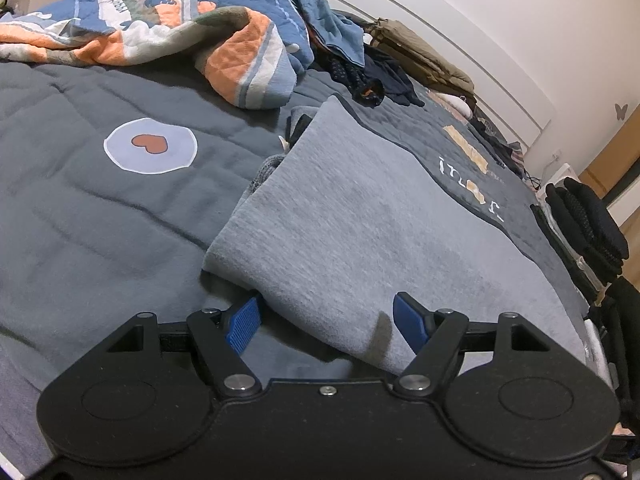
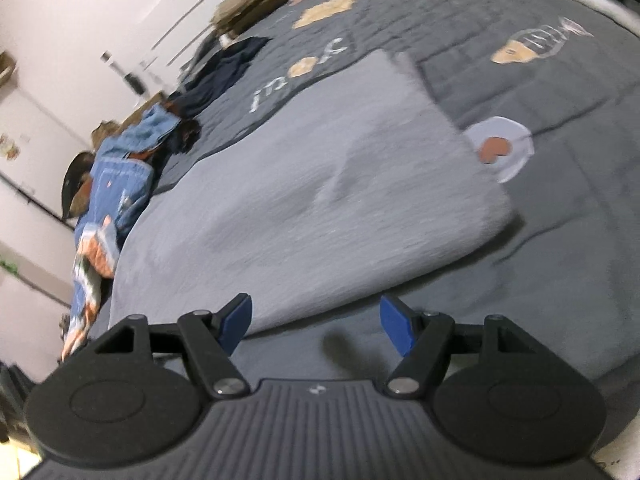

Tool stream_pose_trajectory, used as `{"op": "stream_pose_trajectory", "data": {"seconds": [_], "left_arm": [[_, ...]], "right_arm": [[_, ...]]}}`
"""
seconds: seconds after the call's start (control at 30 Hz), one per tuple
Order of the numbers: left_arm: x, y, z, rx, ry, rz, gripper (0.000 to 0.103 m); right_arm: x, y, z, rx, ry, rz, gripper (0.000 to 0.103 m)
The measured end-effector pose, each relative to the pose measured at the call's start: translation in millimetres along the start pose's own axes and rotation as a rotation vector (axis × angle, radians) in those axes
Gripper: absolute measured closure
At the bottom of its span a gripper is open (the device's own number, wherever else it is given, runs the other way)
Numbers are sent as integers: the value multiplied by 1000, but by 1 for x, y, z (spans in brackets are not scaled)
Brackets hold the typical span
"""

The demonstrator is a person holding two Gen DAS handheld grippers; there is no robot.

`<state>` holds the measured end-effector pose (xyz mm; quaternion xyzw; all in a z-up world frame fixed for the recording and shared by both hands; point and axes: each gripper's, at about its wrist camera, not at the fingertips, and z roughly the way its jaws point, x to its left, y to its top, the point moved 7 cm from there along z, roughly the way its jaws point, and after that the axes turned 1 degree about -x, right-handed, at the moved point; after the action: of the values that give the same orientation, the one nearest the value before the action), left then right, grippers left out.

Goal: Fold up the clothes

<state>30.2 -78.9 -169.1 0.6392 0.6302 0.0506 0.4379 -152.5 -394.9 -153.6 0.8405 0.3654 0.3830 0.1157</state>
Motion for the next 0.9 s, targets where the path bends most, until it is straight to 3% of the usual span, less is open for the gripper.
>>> {"op": "stream_pose_trajectory", "data": {"seconds": [0.13,0.27,0.9], "left_arm": [[0,0,0,1,-3,-1,32],[0,0,-1,2,-5,-6,32],[3,-1,-1,-2,-6,-5,32]], "right_arm": [[-25,6,1,-8,-39,97,33],[-36,5,4,1,-9,178,33],[-53,27,43,-122,123,364,25]]}}
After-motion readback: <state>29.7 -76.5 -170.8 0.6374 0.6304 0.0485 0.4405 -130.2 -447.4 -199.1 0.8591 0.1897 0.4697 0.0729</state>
